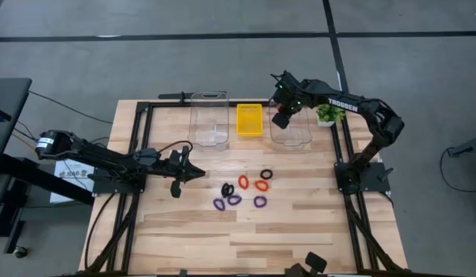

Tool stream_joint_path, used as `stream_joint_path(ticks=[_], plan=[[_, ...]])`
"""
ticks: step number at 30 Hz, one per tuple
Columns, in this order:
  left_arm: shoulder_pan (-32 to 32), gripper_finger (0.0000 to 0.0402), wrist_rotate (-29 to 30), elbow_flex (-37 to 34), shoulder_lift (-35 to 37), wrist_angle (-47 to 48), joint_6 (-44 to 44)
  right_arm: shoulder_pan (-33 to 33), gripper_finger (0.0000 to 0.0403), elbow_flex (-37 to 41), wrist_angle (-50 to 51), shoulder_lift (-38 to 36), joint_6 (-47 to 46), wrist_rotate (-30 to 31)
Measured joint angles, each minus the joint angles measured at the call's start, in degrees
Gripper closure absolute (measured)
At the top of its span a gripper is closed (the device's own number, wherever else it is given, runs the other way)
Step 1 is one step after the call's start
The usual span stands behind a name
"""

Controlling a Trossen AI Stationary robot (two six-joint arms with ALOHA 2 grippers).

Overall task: Sort spring keychains
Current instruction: Put the right orange spring keychain into the right transparent bin

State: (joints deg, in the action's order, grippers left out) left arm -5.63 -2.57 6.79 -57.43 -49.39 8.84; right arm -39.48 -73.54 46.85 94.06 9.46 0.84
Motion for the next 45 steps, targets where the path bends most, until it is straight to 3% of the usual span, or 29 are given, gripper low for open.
stream_joint_path(ticks=[11,27,45], plan=[[-0.05,0.0372,-0.66,0.0,0.0,0.01,0.64,-0.28,0.0358,0.24,-1.43,0.0,-0.46,-0.02],[-0.04,0.0372,-0.66,0.0,0.0,-0.04,0.68,-3.63,0.0359,13.03,-11.67,0.04,1.5,0.2],[-0.04,0.0372,-0.66,0.0,0.0,-0.43,0.68,-3.28,0.0353,17.49,-18.79,0.04,1.04,-0.91]])
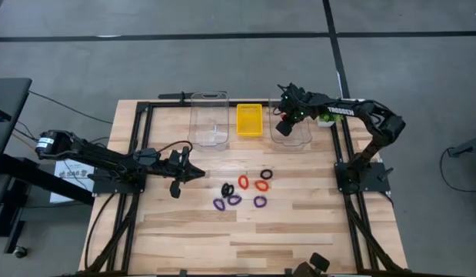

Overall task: Sort spring keychains
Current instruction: Put the right orange spring keychain into the right transparent bin

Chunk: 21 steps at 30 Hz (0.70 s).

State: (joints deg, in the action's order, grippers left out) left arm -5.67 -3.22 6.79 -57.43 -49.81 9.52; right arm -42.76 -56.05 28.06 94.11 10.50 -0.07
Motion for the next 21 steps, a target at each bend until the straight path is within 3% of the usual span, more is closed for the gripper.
stream_joint_path(ticks=[13,21], plan=[[0.0,0.0372,0.0,0.0,0.0,0.01,-0.02,1.92,0.0305,-0.49,0.78,0.0,0.57,0.17],[0.0,0.0372,0.0,0.0,0.01,0.01,-0.02,2.25,0.0301,-9.4,9.04,-1.57,0.03,0.19]])
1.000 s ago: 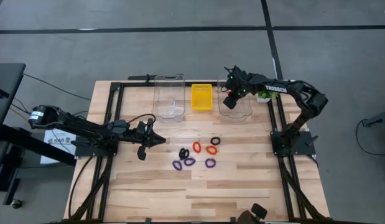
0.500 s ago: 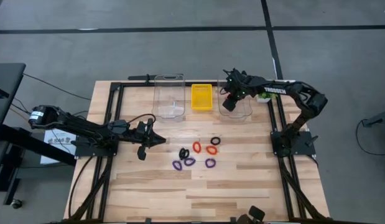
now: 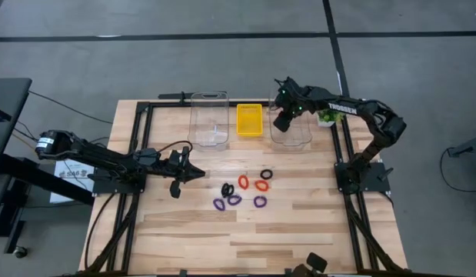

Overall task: Sort spring keychains
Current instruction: Put the right orange spring keychain into the right transparent bin

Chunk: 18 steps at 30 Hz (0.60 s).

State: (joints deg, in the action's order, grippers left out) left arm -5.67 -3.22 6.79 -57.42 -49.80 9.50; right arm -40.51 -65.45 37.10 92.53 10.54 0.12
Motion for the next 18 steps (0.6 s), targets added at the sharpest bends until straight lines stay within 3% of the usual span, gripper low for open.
stream_joint_path(ticks=[10,18], plan=[[0.0,0.0372,0.0,0.0,-0.01,0.0,-0.07,5.7,0.0301,-2.71,-3.65,-12.76,-3.47,-0.87],[0.0,0.0372,0.17,0.0,-0.01,-0.01,-0.24,19.51,0.0301,-2.3,-7.03,-18.51,-4.36,-10.84]])
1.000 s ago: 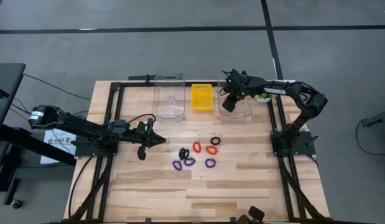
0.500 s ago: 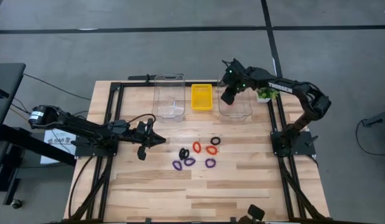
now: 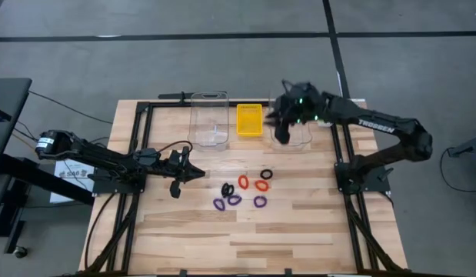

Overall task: Sort spring keychains
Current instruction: Put the right orange spring keychain into the right transparent bin

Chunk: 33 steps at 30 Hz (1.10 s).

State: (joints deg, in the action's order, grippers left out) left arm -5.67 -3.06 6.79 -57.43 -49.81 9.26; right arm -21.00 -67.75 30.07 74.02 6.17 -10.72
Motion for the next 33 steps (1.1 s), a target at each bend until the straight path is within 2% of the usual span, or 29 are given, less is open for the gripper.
stream_joint_path(ticks=[6,11,15,21,27,33], plan=[[0.0,0.0372,0.03,0.0,0.01,-0.38,0.0,11.24,0.0301,5.34,-1.03,1.91,2.22,0.04],[0.0,0.0372,0.03,0.0,0.0,-0.43,0.0,18.67,0.0301,8.18,2.87,3.88,1.36,0.42],[0.0,0.0372,0.05,0.0,0.01,-0.4,0.0,22.82,0.0301,10.83,1.78,4.64,1.35,3.84],[0.0,0.0372,0.04,0.0,0.0,-0.43,0.0,25.71,0.0301,15.67,-3.13,7.66,-1.64,4.77],[-0.02,0.0372,0.05,-0.12,-0.14,-0.48,0.0,26.13,0.0301,16.64,-10.1,15.63,-1.66,4.76],[-0.02,0.0372,0.05,-0.13,-0.39,-0.73,0.0,26.12,0.0301,16.66,-8.89,21.97,-0.15,4.96]])
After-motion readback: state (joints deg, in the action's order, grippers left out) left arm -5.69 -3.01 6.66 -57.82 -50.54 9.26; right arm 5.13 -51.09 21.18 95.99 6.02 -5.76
